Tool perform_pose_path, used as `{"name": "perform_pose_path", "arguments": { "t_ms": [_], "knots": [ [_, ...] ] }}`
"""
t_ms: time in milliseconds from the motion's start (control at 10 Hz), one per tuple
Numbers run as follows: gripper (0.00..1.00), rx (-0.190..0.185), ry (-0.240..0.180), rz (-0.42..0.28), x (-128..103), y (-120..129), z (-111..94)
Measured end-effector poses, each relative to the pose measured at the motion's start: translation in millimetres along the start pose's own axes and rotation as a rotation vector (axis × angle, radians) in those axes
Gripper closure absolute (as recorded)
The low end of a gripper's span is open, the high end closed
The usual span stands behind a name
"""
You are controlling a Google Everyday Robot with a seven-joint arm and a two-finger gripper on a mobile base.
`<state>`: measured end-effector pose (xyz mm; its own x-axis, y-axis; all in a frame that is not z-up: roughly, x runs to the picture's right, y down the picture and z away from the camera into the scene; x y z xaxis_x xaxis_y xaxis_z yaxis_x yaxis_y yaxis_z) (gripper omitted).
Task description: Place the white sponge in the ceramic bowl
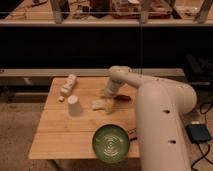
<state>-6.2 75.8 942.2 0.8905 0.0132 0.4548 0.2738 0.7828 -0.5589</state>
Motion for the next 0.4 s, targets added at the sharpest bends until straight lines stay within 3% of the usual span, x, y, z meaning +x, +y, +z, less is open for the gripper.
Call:
{"name": "perform_pose_path", "arguments": {
  "t_ms": [200, 300, 400],
  "knots": [
    [0.22, -0.005, -0.003, 0.013, 4.7, -1.9, 4.5],
    [0.28, -0.008, -0.004, 0.014, 5.5, -1.9, 5.5],
    [0.42, -0.008, -0.006, 0.017, 6.5, -2.2, 7.1]
  ]
}}
